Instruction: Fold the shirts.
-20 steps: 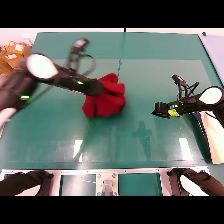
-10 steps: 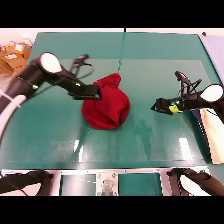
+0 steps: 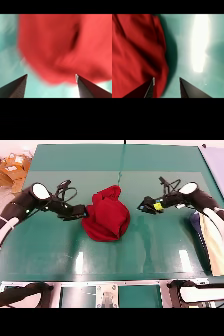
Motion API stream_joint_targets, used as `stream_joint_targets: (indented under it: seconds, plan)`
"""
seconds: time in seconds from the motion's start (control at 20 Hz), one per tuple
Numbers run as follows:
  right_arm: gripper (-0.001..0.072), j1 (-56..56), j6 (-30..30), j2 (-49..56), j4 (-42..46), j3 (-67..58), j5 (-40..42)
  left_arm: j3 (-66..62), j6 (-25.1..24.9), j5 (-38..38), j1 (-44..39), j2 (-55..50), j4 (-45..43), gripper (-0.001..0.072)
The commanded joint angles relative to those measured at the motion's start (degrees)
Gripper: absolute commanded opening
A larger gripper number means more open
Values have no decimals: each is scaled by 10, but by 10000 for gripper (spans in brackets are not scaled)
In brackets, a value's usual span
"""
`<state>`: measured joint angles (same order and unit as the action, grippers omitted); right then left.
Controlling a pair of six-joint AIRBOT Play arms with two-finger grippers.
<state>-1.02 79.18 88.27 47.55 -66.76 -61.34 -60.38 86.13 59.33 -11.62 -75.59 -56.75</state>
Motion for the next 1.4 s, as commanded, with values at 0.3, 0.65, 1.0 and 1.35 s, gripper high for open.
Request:
stream_joint_targets:
  seconds: [0.3,0.65,1.0,1.35]
  plan:
    - [417,-76,-17,198,-37,-127,2,17,-58,-242,-94,-106,164,703]
    - [82,-79,-24,199,-64,-128,3,-32,-81,-101,-78,-99,148,19]
    - [18,-47,-47,178,-66,-128,-6,-46,30,108,42,93,-138,20]
    - [17,15,-46,47,-60,-127,-78,-45,21,130,80,106,-145,20]
